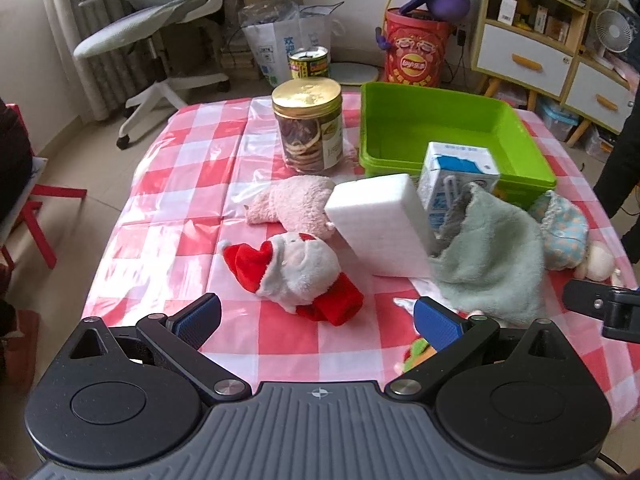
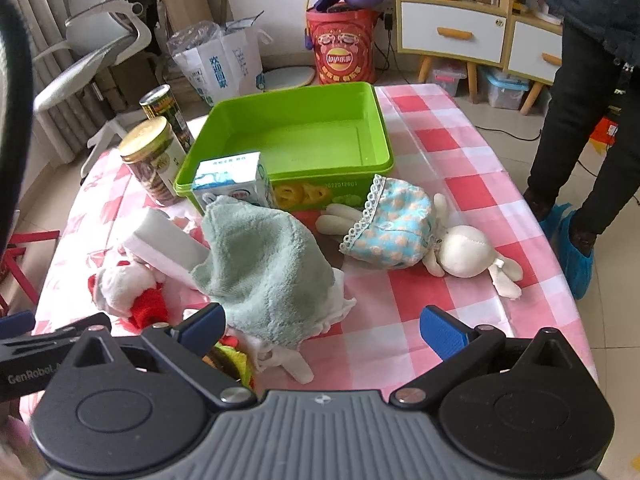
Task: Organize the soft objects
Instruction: 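Move the right tool toward the mint-green towel and open its fingers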
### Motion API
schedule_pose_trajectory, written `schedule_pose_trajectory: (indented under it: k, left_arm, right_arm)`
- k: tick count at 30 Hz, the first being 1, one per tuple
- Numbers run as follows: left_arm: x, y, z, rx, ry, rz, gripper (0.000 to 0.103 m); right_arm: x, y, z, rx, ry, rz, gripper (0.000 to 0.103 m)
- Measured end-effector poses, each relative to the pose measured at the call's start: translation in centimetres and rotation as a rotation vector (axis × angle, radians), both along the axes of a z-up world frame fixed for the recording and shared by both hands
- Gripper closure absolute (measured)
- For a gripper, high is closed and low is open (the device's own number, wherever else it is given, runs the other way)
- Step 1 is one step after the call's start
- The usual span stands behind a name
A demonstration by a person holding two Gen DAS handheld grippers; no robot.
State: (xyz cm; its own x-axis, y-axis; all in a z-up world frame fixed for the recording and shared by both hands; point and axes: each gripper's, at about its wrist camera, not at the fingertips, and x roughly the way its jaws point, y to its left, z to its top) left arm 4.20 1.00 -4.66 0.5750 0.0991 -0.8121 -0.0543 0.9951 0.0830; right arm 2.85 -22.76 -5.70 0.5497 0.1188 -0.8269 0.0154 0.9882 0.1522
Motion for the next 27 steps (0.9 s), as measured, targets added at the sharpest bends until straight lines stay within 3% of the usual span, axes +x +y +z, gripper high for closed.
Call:
schedule_pose_trajectory:
  k: [6,16,22,27]
  left_arm:
    - [1.7,0.6,-1.8,-0.011,0.042,0.005,0.005]
    - [4.1,3.0,-3.4,-0.085,0.045,-0.043,0.005]
    - [5.5,5.0,-4.1,-0.172,0.043,-0.05,0.006]
    - [5.7,5.6,-3.5,-0.256,-0.017,-0.084,0.007]
  right_arm:
    - [1.5,-0.3,-1.3,-0.014,0.026,0.005,0.019]
    - [4.0,-0.1,-3.4,0.059,0.047,0.093,0.02]
    - [5.0,0.2,-4.5,0.118,0.058,0.12,0.03]
    - [5.3,0.2,-5.3,0.181,0.07,0.113,0.047]
